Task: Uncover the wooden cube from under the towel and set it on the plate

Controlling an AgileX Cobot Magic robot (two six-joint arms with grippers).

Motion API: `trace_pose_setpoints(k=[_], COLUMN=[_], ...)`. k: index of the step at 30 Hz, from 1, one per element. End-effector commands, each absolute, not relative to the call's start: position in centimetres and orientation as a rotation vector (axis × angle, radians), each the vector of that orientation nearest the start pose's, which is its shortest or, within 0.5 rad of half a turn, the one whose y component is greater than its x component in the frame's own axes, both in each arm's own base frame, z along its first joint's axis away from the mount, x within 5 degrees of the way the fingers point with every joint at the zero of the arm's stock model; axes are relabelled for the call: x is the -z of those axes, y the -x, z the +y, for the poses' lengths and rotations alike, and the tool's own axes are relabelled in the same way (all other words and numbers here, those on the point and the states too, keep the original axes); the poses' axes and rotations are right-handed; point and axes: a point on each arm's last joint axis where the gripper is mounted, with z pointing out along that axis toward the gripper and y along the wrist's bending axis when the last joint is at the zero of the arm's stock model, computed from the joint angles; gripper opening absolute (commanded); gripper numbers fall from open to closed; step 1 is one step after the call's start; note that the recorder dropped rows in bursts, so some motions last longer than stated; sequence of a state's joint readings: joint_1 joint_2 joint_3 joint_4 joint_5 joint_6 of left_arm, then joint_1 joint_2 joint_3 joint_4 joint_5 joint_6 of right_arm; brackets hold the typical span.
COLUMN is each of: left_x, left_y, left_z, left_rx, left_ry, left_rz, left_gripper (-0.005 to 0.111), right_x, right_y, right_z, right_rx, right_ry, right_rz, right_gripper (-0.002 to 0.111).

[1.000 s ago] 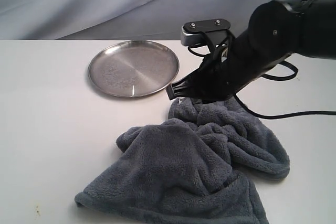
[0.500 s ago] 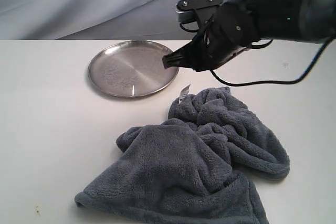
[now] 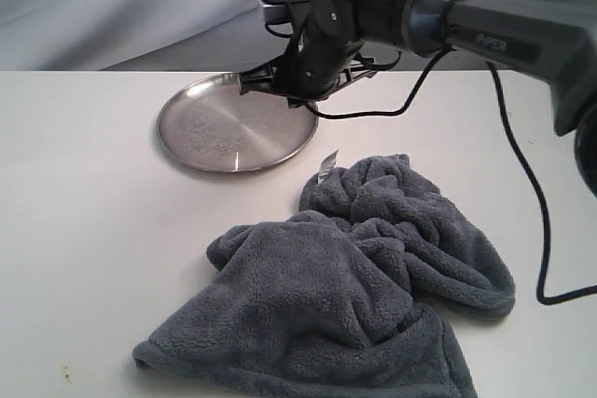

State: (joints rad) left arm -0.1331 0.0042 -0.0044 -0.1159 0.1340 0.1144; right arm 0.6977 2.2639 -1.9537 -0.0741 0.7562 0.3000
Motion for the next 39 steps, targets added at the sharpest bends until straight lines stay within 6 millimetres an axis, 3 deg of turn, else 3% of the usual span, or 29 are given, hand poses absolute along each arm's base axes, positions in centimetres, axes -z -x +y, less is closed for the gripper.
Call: trace_pose_setpoints(k=[1, 9, 16, 20, 24, 32, 39], left_x=[-20.1, -20.1, -20.1, -20.1, -20.1, -20.1, -20.1], left_y=[-5.6, -5.6, -5.6, -5.6, -5.6, -5.6, -5.6], left_z=[-0.9, -0.9, -0.9, -0.9, -0.9, -0.9, -0.9], left_rx=[0.123, 0.123, 0.123, 0.123, 0.123, 0.123, 0.123], left_ry=[-0.12, -0.12, -0.12, -0.12, -0.12, -0.12, -0.12], left_rz=[1.612, 1.612, 1.612, 1.612, 1.612, 1.612, 1.612], left_gripper=[0.0, 0.0, 0.0, 0.0, 0.0, 0.0, 0.0], right_x=[-20.8, -20.9, -21.1, -22.4, -23.7, -24.6, -22.2], right_y=[-38.9, -34.3, -29.4, -26.8, -25.2, -22.8, -20.7], right_z=[34.3, 38.1, 40.2, 40.6, 40.9, 38.6, 33.6], right_rx=[-0.44, -0.669, -0.591, -0.459, -0.431, -0.404, -0.15], right_ry=[0.651, 1.044, 1.318, 1.472, 1.506, 1.508, 1.577], right_rz=[2.552, 2.548, 2.582, 2.564, 2.535, 2.603, 2.716], right_gripper=[0.0, 0.0, 0.0, 0.0, 0.0, 0.0, 0.0])
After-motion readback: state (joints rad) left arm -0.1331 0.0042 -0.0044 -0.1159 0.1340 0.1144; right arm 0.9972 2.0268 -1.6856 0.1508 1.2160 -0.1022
